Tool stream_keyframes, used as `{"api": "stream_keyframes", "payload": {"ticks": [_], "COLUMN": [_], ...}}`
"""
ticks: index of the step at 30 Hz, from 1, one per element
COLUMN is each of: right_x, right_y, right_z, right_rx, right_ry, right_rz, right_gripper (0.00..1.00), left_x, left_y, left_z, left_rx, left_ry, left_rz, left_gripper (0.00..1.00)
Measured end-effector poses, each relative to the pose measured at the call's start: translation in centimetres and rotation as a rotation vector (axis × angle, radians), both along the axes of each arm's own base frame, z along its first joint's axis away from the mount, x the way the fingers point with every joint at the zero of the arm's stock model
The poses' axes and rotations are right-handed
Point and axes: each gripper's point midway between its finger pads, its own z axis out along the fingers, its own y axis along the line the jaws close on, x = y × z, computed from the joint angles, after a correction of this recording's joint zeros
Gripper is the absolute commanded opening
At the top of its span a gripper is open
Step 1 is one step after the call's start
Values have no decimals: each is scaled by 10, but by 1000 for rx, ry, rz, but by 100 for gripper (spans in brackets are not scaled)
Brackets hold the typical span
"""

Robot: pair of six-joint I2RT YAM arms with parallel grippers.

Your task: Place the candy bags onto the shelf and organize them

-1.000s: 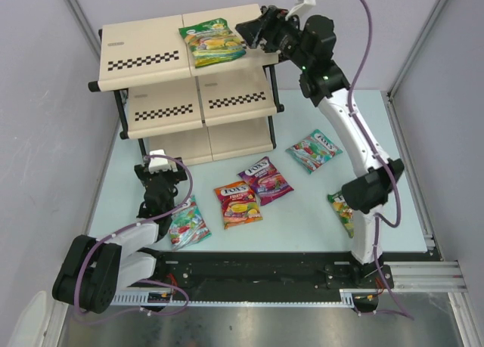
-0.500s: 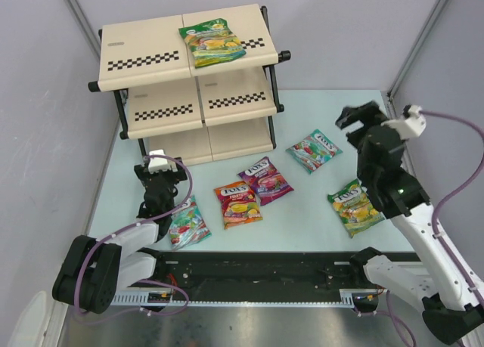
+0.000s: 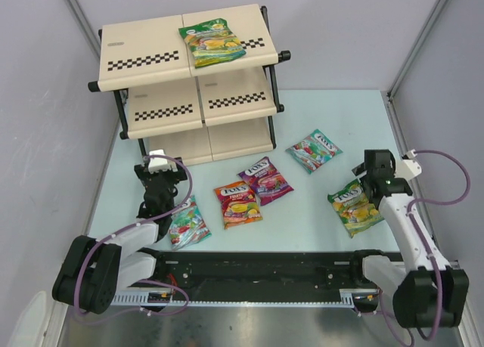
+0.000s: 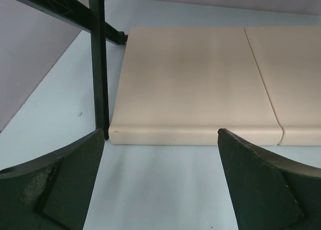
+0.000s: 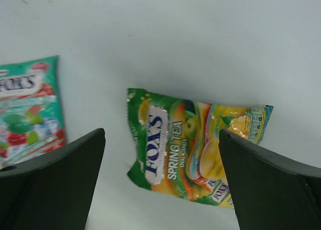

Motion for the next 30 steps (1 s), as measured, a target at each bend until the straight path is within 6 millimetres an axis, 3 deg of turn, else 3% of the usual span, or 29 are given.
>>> {"api": "stream_keyframes", "payload": {"ticks": [3,7,15,18,21,24,25,26,27,30], "right_x": [-2,7,23,26,26,24,23,22,22,24], "right_y": [-7,5,22,22,21,19,18,17,17,21], "right_z": [-35,-69,-87,-94,-104,-115,-116,-117,-117,-113], "right_rx": [45,90,58,34,18,-1,-10,-15,-16,-6], "right_ry": [112,219,265,291,329,376,387,395,398,380], "right_rz": [6,110,264,293,313,336,342,345,352,372], "right_gripper": [100,100,98,92,71,36,16,7,0,0], "left_x": [0,0,0,1,1,1,1,1,1,1], "left_y": [0,-1,-2,-3,-3,-3,-3,-3,-3,-3], "left_z": [0,0,0,0,0,0,0,0,0,0], "left_rx": [0,0,-1,-1,-1,-2,-2,-1,-1,-2], "left_ry": [0,0,1,1,1,1,1,1,1,1], "left_rz": [-2,-3,-11,-16,-17,-17,-17,-17,-17,-17], "left_gripper": [100,100,100,100,100,100,100,100,100,100]}}
